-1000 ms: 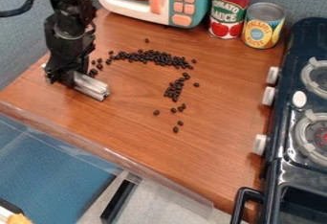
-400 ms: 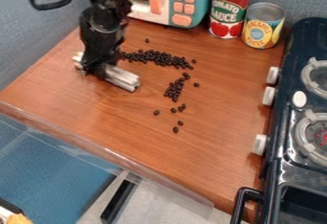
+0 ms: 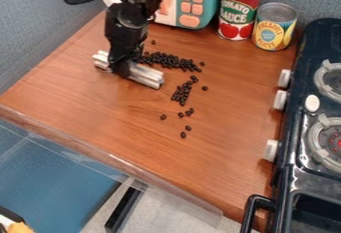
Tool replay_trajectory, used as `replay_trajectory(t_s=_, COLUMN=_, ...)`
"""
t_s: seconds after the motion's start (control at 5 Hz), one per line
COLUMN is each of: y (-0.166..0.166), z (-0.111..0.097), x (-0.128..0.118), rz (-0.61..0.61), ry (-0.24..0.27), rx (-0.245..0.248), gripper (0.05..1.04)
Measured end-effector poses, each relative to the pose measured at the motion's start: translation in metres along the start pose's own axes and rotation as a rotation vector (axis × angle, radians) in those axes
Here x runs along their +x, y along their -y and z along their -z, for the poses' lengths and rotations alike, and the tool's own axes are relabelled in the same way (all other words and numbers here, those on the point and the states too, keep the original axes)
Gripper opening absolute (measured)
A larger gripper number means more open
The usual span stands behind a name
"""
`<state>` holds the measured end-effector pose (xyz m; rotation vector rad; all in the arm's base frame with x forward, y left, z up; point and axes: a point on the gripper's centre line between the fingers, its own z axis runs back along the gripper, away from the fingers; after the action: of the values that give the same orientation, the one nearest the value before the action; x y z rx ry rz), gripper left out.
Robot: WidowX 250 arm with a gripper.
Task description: Sweep into pile
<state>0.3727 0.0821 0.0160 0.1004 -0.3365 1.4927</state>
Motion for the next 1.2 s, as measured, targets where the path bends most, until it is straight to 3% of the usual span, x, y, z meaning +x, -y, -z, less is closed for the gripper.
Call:
replay_trajectory(t_s=0.4, y=0.017, z=-0.004, x=-0.012, rz=-0.058, ry=-0.019, rx=0.006, gripper=0.368)
replay_trajectory(t_s=0.6, y=0.019, z=-0.023, x=-0.031, rz=-0.068, ry=-0.067, rx=0.003, gripper=0.368)
replay_trajectory(t_s=1.0, y=-0.007, z=-0.091, x=-0.032, rz=-0.120, ry=-0.101, rx=-0.038, gripper=0.368)
replay_trajectory(t_s=1.2, y=-0.040, z=-0.096, x=-0.054, rz=-0.143, ry=-0.065, rx=0.037, gripper=0.368)
